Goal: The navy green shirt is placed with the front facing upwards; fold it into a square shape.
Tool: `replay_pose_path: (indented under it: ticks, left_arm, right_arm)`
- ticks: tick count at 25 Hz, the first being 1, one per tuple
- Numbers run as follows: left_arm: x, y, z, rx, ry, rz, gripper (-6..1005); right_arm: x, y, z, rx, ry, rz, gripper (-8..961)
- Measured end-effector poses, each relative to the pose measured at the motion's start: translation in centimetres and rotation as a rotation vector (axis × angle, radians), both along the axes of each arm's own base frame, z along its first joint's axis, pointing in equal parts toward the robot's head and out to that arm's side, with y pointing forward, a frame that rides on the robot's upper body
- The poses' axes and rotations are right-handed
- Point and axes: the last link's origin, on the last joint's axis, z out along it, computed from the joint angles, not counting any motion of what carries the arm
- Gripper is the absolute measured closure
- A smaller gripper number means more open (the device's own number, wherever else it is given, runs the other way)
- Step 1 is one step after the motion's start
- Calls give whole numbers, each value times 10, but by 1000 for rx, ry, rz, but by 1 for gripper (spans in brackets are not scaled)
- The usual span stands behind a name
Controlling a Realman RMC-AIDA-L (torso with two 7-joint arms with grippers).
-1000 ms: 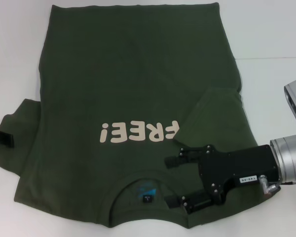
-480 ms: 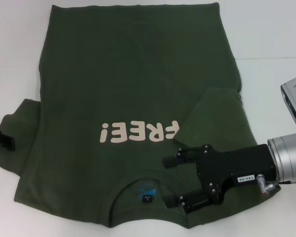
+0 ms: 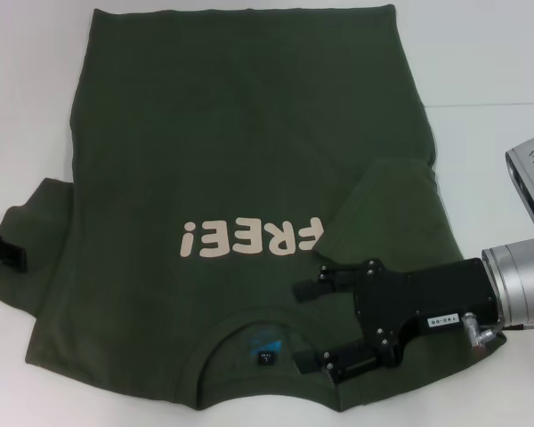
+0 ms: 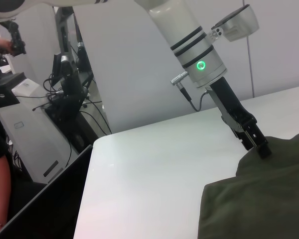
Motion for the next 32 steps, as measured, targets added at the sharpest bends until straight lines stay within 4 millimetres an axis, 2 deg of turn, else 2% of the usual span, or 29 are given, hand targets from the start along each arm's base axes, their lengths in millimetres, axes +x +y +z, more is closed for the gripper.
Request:
replay_pose_path:
  ticks: [11,18,24,30,32]
  left_arm:
    - [1,0,-4,-18,13,-9,342]
    - [3,2,-6,-28,26,-23,534]
    - [5,4,-4,-18,31,-32,772]
    - [8,6,-6,-27,36,-45,865]
    - [9,6,-8,-39,45,-53,862]
  right_arm:
    - [0,0,0,1,-2,-3,12]
    - [1,0,-1,0,-8,-4,11]
    - [2,1,-1,3,-10,-6,11]
    - [2,1,-1,1,-11,-16,12]
    - [3,1,-1,4,-12,-20,12]
